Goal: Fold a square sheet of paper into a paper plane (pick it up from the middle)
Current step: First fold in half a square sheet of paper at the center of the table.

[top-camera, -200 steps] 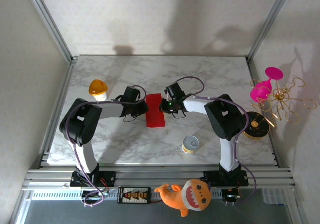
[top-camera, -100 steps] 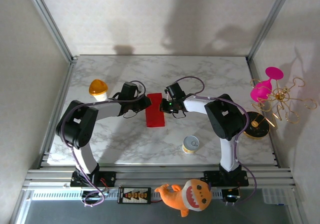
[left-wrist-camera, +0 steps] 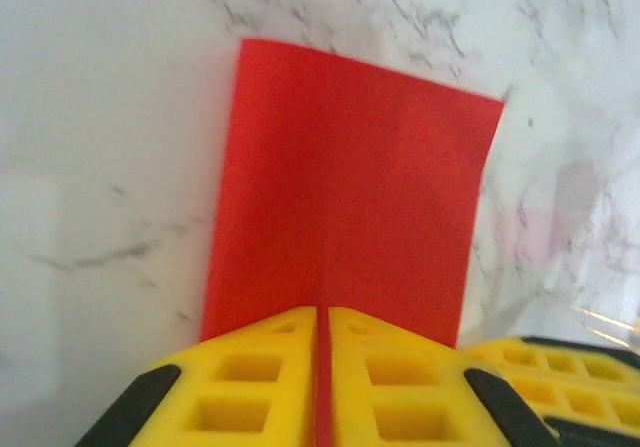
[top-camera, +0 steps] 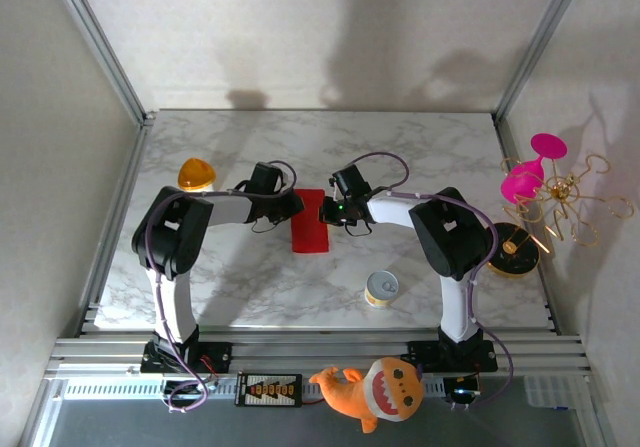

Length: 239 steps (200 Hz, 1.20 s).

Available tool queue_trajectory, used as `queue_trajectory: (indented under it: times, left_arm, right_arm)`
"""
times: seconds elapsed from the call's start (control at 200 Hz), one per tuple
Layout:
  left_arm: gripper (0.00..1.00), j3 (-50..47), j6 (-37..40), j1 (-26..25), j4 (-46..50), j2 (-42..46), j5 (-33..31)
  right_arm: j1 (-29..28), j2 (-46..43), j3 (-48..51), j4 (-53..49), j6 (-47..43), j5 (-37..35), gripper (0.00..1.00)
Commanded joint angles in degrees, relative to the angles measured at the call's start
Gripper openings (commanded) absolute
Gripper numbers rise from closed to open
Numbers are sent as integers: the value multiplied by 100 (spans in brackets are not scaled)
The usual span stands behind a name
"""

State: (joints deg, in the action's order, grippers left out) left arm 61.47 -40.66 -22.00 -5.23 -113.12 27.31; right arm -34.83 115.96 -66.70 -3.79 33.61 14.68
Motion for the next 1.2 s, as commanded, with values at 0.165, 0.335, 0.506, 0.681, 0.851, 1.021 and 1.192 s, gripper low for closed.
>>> queue_trajectory:
  times: [0.165, 0.335, 0.506, 0.681, 0.851, 1.021, 1.192]
  left_arm:
    - [11, 149, 275, 354, 1000, -158, -849]
    - [12, 324, 407, 546, 1145, 22, -866]
    - [9, 146, 485, 528, 521, 510, -470]
    - [10, -240, 269, 284, -592, 922, -89]
    - [10, 13, 52, 144, -709, 327, 64]
    - [10, 521, 59, 112, -157, -200, -248]
    - [9, 623, -31, 188, 38, -428, -755]
  right_arm:
    - [99, 891, 666, -1557, -262, -1411, 2]
    - [99, 888, 672, -1563, -315, -1466, 2]
    - [99, 872, 658, -1547, -319, -1470, 2]
    - [99, 914, 674, -1509, -302, -1430, 2]
    - [96, 928, 701, -1499, -293, -1429, 2]
    - [99, 902, 748, -1486, -302, -1450, 2]
    - [99, 926, 764, -1480, -328, -1474, 2]
